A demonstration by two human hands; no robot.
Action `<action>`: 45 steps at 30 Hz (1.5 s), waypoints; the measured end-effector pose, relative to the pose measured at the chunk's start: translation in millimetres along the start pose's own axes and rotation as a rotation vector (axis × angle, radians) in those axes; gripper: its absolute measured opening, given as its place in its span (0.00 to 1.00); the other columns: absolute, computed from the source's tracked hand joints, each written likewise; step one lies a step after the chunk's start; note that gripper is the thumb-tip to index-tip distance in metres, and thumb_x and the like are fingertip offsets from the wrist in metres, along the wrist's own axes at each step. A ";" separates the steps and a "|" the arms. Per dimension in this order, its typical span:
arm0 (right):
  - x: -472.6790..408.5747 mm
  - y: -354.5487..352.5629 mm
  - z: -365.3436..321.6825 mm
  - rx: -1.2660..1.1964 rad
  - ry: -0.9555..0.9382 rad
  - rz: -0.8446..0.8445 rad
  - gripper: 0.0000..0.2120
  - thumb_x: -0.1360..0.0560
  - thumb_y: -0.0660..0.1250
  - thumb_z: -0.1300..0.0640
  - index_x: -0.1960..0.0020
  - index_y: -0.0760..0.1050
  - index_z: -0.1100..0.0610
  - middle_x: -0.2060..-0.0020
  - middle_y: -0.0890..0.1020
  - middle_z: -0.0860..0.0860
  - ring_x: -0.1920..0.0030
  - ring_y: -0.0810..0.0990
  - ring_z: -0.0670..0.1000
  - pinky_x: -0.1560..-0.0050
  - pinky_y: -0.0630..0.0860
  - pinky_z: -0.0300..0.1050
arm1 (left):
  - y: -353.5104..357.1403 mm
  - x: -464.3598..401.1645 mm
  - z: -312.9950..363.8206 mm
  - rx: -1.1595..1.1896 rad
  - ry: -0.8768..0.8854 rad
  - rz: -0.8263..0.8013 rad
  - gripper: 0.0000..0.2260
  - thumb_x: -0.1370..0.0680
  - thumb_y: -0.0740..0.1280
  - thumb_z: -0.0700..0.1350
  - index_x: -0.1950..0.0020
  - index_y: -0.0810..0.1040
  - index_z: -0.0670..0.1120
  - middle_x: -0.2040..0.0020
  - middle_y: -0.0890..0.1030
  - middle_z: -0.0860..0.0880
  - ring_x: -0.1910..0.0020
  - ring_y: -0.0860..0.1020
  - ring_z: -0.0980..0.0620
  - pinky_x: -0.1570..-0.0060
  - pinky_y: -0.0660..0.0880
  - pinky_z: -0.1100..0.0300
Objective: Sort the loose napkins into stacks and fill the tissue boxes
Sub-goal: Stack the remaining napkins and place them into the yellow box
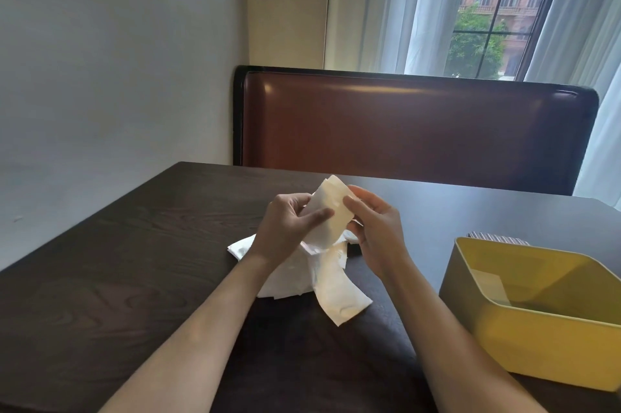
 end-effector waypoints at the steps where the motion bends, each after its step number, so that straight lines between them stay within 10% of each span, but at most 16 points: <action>1: -0.7 0.0 -1.2 -0.042 -0.007 0.004 0.11 0.23 0.69 0.64 0.42 0.80 0.64 0.56 0.85 0.55 0.57 0.83 0.52 0.57 0.81 0.44 | 0.2 0.3 3.5 0.004 -0.007 -0.032 0.11 0.26 0.75 0.50 0.55 0.85 0.42 0.61 0.86 0.45 0.63 0.82 0.53 0.61 0.78 0.58; 13: 10.0 -7.2 4.4 0.555 0.084 0.031 0.08 0.23 0.70 0.51 0.57 0.84 0.53 0.62 0.83 0.49 0.62 0.79 0.44 0.63 0.75 0.34 | -6.1 4.4 15.7 0.996 -0.591 0.052 0.14 0.16 0.57 0.42 0.36 0.75 0.36 0.42 0.84 0.40 0.46 0.85 0.46 0.42 0.78 0.51; 20: 24.7 -18.9 11.0 0.802 0.122 -0.291 0.13 0.27 0.75 0.53 0.43 0.81 0.43 0.49 0.79 0.48 0.54 0.78 0.47 0.54 0.73 0.32 | -7.7 8.4 12.5 1.088 -0.659 0.099 0.19 0.17 0.60 0.51 0.37 0.77 0.38 0.41 0.83 0.41 0.52 0.82 0.46 0.50 0.79 0.52; 29: 24.7 -15.5 24.5 1.090 -0.088 -0.395 0.12 0.29 0.76 0.56 0.60 0.78 0.39 0.50 0.74 0.47 0.54 0.71 0.42 0.53 0.68 0.36 | -4.7 7.8 8.0 1.103 -0.714 0.132 0.23 0.17 0.60 0.58 0.42 0.80 0.40 0.57 0.83 0.43 0.61 0.84 0.48 0.54 0.82 0.51; 33: 22.1 -18.4 23.4 1.080 -0.067 -0.407 0.11 0.28 0.76 0.55 0.61 0.78 0.40 0.51 0.76 0.47 0.54 0.74 0.42 0.53 0.70 0.35 | -6.6 7.6 9.7 1.115 -0.706 0.176 0.20 0.16 0.60 0.57 0.41 0.81 0.42 0.55 0.84 0.42 0.62 0.85 0.46 0.58 0.84 0.52; 37: 21.0 -21.1 4.2 0.487 -0.024 -0.261 0.03 0.27 0.74 0.64 0.57 0.81 0.59 0.62 0.81 0.54 0.63 0.77 0.48 0.61 0.73 0.36 | -6.7 6.6 11.2 1.054 -0.690 0.171 0.22 0.18 0.60 0.60 0.36 0.79 0.46 0.50 0.84 0.45 0.56 0.83 0.48 0.58 0.84 0.54; 42: 25.6 -12.5 -6.7 0.200 -0.070 -0.188 0.03 0.27 0.73 0.63 0.55 0.81 0.63 0.63 0.79 0.59 0.67 0.72 0.52 0.71 0.69 0.38 | 0.6 10.9 24.6 0.723 -0.702 -0.052 0.31 0.19 0.52 0.69 0.30 0.74 0.48 0.36 0.81 0.45 0.47 0.81 0.48 0.47 0.78 0.54; 45: 26.0 -7.6 -10.1 0.261 -0.180 -0.055 0.02 0.26 0.71 0.66 0.54 0.83 0.64 0.65 0.82 0.54 0.68 0.77 0.48 0.70 0.72 0.36 | 8.9 15.2 32.5 0.709 -0.717 -0.229 0.32 0.19 0.47 0.69 0.35 0.76 0.48 0.44 0.84 0.41 0.50 0.83 0.44 0.48 0.79 0.51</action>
Point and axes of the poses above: each hand's wrist, its own x-axis away from the middle knuckle, its own y-axis out of the palm, z = x × y, the point moved 1 cm from there along -x, towards the middle knuckle
